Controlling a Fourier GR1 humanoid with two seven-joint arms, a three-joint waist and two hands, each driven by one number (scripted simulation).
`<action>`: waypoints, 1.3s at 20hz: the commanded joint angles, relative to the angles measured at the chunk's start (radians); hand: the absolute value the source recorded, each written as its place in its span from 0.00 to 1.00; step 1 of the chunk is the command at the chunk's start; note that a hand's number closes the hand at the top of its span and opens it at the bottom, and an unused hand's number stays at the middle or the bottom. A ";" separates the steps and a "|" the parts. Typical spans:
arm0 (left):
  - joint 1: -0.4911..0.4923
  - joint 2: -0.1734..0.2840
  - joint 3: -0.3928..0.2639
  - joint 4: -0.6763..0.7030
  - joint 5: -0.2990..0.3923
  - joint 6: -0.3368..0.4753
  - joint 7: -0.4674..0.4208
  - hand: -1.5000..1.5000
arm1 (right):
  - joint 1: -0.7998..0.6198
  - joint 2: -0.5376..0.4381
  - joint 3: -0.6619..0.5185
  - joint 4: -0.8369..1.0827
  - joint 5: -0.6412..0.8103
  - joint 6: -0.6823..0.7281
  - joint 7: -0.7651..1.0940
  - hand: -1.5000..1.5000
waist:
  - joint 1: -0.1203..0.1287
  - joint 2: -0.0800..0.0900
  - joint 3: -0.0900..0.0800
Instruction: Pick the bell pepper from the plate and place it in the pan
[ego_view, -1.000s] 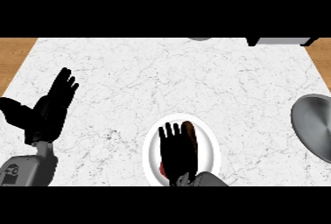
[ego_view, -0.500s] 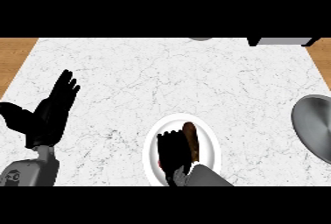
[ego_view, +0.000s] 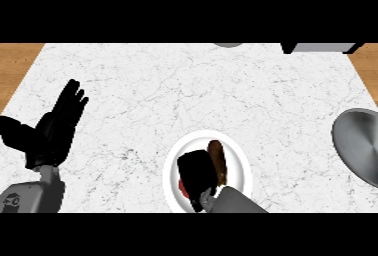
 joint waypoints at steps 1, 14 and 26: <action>0.041 0.018 0.026 -0.059 0.013 -0.031 0.023 0.50 | -0.037 0.001 0.015 0.063 -0.050 -0.058 -0.012 1.00 | 0.006 0.007 0.001; 0.049 0.008 0.033 -0.047 0.009 -0.014 0.032 0.50 | 0.365 -0.548 -0.240 -0.643 0.058 -0.147 -0.012 1.00 | -0.034 -0.004 0.000; 0.033 0.003 0.039 -0.027 0.011 -0.034 0.015 0.50 | 0.511 -0.741 -0.467 -1.258 0.133 -0.017 0.137 1.00 | -0.023 0.002 0.000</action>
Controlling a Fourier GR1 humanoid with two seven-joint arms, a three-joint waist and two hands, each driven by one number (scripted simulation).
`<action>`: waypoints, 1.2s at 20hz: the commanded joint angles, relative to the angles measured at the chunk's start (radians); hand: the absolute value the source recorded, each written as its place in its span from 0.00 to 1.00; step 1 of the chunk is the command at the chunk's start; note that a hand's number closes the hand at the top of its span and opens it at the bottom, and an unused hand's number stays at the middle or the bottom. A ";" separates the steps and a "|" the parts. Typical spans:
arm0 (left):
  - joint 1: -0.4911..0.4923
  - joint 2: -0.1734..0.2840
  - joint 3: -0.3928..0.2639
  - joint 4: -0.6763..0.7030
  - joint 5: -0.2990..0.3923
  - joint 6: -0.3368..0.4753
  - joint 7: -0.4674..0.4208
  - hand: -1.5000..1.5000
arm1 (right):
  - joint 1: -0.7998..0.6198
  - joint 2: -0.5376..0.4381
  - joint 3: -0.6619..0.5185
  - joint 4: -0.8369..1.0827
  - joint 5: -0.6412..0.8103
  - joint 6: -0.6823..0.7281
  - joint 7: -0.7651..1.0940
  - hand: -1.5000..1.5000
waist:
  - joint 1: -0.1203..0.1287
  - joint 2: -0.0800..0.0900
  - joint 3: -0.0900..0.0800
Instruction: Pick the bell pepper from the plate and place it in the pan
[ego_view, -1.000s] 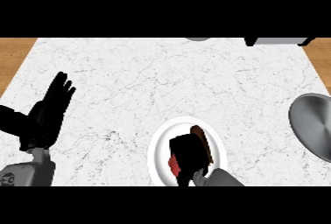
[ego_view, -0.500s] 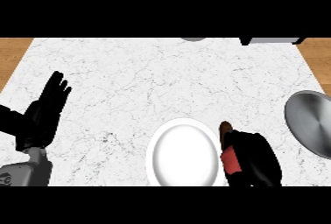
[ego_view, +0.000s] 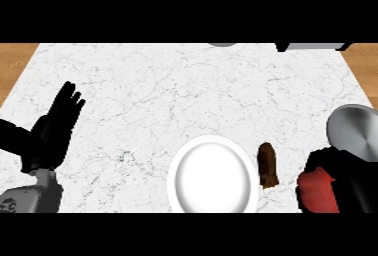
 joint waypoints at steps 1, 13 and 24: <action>-0.017 -0.007 -0.013 -0.009 -0.002 -0.012 0.014 0.50 | 0.018 -0.008 -0.136 -0.132 -0.068 0.089 0.030 1.00 | 0.015 0.005 0.001; -0.030 0.022 0.046 0.018 0.021 -0.036 0.006 0.50 | 0.074 -0.046 -0.729 0.234 -0.394 -0.082 -0.389 1.00 | 0.010 0.006 0.002; -0.043 -0.024 -0.010 -0.018 -0.024 -0.008 0.039 0.50 | -0.061 -0.045 -0.868 0.906 -0.446 -0.232 -0.902 1.00 | 0.034 0.010 0.002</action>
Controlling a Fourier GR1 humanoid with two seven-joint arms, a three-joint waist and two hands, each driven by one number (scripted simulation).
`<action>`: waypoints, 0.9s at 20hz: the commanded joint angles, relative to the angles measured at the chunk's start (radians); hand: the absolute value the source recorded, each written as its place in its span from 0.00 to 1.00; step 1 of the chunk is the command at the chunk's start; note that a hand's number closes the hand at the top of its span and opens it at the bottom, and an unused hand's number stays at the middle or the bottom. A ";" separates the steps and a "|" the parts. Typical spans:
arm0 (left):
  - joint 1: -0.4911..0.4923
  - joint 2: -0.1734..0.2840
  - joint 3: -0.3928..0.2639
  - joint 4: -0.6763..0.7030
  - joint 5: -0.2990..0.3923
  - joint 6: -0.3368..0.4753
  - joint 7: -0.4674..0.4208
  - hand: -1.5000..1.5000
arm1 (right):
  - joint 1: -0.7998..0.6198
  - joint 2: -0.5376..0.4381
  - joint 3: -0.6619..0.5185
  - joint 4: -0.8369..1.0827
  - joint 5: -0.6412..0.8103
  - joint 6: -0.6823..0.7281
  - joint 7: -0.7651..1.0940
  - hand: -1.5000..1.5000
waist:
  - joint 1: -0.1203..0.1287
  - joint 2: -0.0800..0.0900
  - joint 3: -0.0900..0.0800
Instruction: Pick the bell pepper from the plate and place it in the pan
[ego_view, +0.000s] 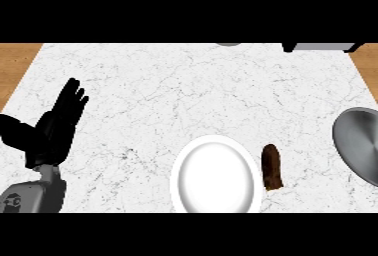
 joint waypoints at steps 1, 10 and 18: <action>-0.020 -0.003 0.003 0.018 -0.006 -0.002 -0.005 0.50 | -0.082 -0.010 -0.029 0.276 -0.017 -0.046 -0.215 1.00 | 0.005 0.001 0.000; 0.015 -0.004 0.004 -0.007 0.014 -0.039 -0.012 0.50 | -0.335 0.054 0.046 0.787 0.070 -0.177 -0.475 1.00 | 0.022 0.003 0.000; -0.087 -0.021 -0.007 0.046 -0.032 0.017 0.026 0.50 | -0.451 0.025 -0.025 1.144 0.050 -0.109 -0.432 0.00 | 0.027 0.010 0.003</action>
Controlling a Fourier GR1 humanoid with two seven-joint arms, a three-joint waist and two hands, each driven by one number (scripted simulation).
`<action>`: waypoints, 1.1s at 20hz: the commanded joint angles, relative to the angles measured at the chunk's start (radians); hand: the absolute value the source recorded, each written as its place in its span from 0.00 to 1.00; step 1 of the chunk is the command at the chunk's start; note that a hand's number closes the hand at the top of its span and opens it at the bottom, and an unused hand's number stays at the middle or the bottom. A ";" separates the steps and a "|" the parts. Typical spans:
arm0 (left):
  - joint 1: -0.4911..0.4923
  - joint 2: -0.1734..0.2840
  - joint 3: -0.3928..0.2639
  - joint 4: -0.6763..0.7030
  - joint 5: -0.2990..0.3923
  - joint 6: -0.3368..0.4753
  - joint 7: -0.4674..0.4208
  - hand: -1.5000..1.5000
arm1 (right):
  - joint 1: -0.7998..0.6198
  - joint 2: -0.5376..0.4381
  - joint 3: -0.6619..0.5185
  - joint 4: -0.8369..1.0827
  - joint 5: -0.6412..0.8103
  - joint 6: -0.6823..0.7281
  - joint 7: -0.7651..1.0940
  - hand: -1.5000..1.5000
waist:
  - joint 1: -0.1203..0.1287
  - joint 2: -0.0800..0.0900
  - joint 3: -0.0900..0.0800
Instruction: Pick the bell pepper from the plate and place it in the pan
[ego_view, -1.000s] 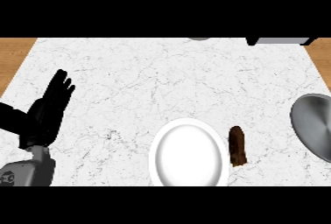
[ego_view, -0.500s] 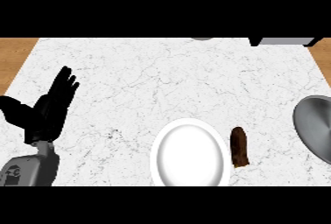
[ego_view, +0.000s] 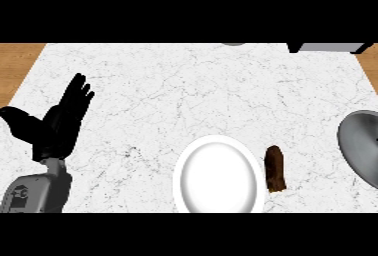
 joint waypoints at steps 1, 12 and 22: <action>-0.024 0.015 0.021 0.035 0.021 -0.028 -0.015 0.50 | -0.065 -0.038 -0.033 0.206 -0.019 0.065 -0.058 0.00 | 0.002 0.003 0.001; 0.001 -0.014 0.010 0.003 -0.016 0.019 -0.024 0.50 | -0.096 -0.117 -0.244 0.329 -0.243 0.223 -0.342 0.00 | -0.020 -0.002 0.002; 0.050 0.000 0.021 -0.005 0.006 -0.017 -0.030 0.50 | 0.071 -0.321 -0.417 0.447 -0.437 0.708 -0.463 0.00 | -0.029 -0.003 0.003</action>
